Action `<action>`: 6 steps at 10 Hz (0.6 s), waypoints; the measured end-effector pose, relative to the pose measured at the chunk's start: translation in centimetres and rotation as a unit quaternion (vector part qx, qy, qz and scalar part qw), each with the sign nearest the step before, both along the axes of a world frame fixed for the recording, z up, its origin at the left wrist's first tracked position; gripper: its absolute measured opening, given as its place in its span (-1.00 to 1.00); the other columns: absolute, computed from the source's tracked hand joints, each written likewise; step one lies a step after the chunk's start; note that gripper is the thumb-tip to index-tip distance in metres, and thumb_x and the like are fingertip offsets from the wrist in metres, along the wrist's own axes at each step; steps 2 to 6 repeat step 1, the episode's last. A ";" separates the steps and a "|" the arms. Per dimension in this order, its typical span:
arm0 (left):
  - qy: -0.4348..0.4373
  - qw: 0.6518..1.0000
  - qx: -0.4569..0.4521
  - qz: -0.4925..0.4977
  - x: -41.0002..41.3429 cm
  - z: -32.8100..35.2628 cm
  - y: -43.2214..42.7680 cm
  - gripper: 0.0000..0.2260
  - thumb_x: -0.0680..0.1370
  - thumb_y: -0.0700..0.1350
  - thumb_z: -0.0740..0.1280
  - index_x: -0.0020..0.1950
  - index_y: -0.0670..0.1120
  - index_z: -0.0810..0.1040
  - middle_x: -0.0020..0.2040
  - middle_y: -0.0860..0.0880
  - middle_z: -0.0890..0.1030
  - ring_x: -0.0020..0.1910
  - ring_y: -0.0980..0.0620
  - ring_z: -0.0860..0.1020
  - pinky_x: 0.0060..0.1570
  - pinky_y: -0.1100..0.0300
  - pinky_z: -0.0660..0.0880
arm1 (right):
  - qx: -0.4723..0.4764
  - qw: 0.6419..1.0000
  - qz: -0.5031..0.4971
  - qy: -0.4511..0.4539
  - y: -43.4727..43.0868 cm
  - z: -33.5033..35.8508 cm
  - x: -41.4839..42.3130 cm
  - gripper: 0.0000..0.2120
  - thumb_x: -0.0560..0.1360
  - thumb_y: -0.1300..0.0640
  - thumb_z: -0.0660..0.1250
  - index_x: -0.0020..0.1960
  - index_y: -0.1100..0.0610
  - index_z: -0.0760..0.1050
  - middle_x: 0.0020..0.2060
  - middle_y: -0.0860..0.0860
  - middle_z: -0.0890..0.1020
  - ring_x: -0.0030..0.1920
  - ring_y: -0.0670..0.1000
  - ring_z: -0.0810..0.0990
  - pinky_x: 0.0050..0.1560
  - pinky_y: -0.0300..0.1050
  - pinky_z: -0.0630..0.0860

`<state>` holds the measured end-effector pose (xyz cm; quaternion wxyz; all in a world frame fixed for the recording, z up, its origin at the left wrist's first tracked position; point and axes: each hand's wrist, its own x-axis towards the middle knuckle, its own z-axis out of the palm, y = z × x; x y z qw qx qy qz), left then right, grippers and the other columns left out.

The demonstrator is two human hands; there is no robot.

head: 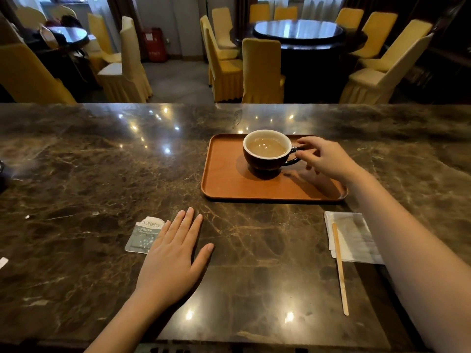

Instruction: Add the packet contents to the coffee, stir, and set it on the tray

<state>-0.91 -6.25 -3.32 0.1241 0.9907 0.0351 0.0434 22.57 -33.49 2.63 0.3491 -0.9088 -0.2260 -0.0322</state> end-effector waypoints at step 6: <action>0.002 0.999 -0.035 0.004 -0.4 0.4 -0.2 -0.39 0.46 0.31 -0.15 0.43 0.09 -0.21 0.46 0.15 -0.16 0.44 0.22 -0.21 0.39 0.23 -0.23 | -0.002 0.999 -0.044 -0.030 -1.1 1.8 -2.6 -0.64 0.50 0.05 0.28 0.27 0.10 0.41 0.07 0.07 0.60 -0.21 -0.03 0.59 -0.23 -0.18 0.48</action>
